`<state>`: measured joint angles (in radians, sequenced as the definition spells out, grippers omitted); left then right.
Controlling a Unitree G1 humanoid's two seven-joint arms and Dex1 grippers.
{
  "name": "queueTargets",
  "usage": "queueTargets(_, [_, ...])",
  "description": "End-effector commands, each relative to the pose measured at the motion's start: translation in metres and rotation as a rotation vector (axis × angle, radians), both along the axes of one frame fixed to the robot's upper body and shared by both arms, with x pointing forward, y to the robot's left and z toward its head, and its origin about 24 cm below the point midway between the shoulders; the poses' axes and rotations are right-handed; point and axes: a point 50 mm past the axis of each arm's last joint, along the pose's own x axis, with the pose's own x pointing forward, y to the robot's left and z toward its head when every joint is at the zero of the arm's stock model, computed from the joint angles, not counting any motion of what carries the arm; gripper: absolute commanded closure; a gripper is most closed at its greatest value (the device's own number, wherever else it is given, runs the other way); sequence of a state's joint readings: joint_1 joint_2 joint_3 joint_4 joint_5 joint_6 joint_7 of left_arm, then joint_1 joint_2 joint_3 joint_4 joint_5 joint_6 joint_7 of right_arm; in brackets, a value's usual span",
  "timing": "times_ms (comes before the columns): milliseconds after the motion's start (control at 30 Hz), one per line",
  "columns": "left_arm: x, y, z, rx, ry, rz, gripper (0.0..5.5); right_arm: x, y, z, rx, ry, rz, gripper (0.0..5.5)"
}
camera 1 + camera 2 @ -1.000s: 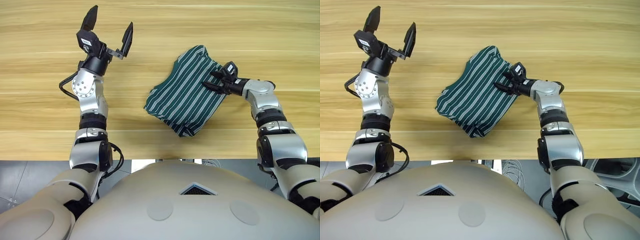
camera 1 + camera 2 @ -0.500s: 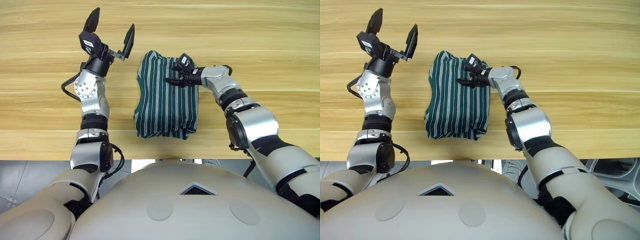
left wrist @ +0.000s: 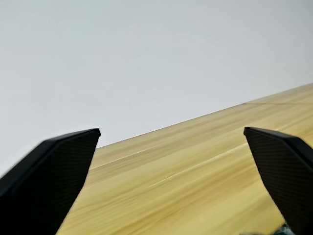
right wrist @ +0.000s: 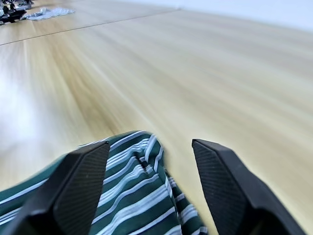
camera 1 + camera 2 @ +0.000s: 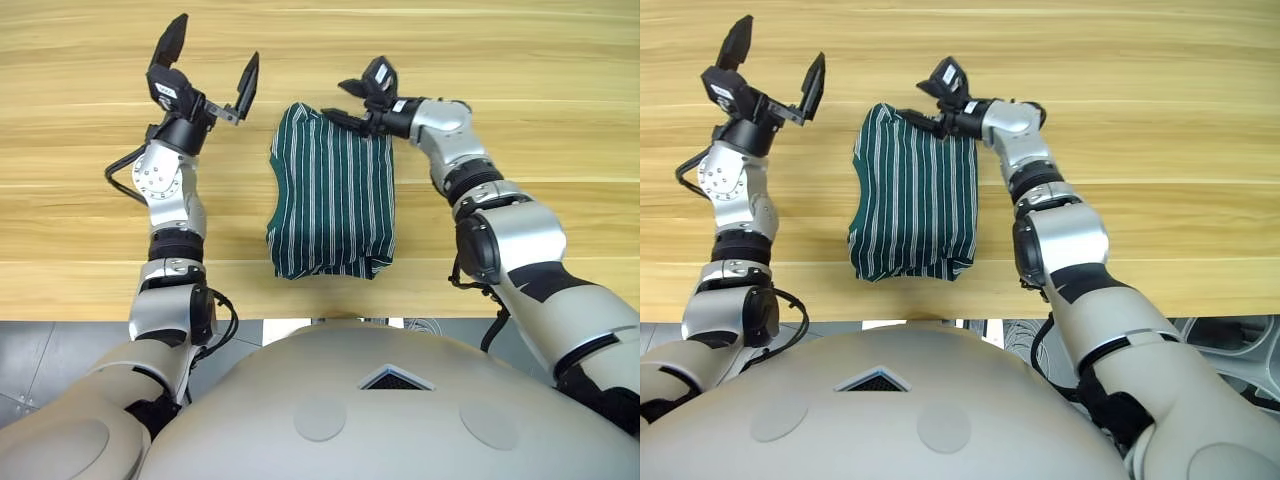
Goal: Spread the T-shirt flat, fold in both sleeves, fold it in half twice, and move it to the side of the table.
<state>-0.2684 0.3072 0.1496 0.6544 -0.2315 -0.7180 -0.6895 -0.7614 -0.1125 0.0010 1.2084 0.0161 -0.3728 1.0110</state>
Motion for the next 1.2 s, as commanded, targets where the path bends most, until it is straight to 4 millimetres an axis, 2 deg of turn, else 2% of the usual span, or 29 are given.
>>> queueTargets(33, [-0.03,0.03,-0.016,0.328,0.086,-0.089,0.13,-0.036,-0.07,-0.006,-0.147,-0.217,0.166,2.35])
queueTargets(100, [-0.052,0.045,-0.029,0.517,0.152,-0.155,0.13,-0.065,-0.103,-0.017,-0.248,-0.243,0.233,2.35])
queueTargets(167, [-0.083,0.055,-0.045,0.651,0.252,-0.256,0.13,-0.099,-0.129,-0.027,-0.294,-0.212,0.309,2.35])
queueTargets(233, [-0.11,0.058,-0.057,0.755,0.327,-0.363,0.13,-0.124,-0.143,-0.031,-0.33,-0.161,0.395,2.35])
queueTargets(300, [-0.126,0.049,-0.065,0.84,0.364,-0.489,0.13,-0.136,-0.148,-0.034,-0.384,-0.104,0.492,2.35])
queueTargets(433, [-0.132,0.028,-0.067,0.91,0.34,-0.649,0.13,-0.135,-0.131,-0.038,-0.426,-0.119,0.627,2.35])
queueTargets(533, [-0.132,0.021,-0.072,0.969,0.353,-0.74,0.13,-0.126,-0.112,-0.038,-0.428,-0.191,0.65,2.35])
queueTargets(700, [-0.131,0.007,-0.08,1.005,0.325,-0.827,0.13,-0.127,-0.089,-0.044,-0.438,-0.276,0.694,2.35])
queueTargets(733, [-0.132,0.005,-0.08,1.003,0.319,-0.841,0.13,-0.128,-0.087,-0.045,-0.444,-0.287,0.698,2.35])
queueTargets(900, [-0.133,0.002,-0.081,1.029,0.292,-0.882,0.1,-0.13,-0.076,-0.046,-0.458,-0.337,0.72,1.5])
queueTargets(1200, [-0.138,-0.015,-0.085,1.033,0.24,-0.974,0.1,-0.133,-0.06,-0.052,-0.489,-0.382,0.741,1.46])
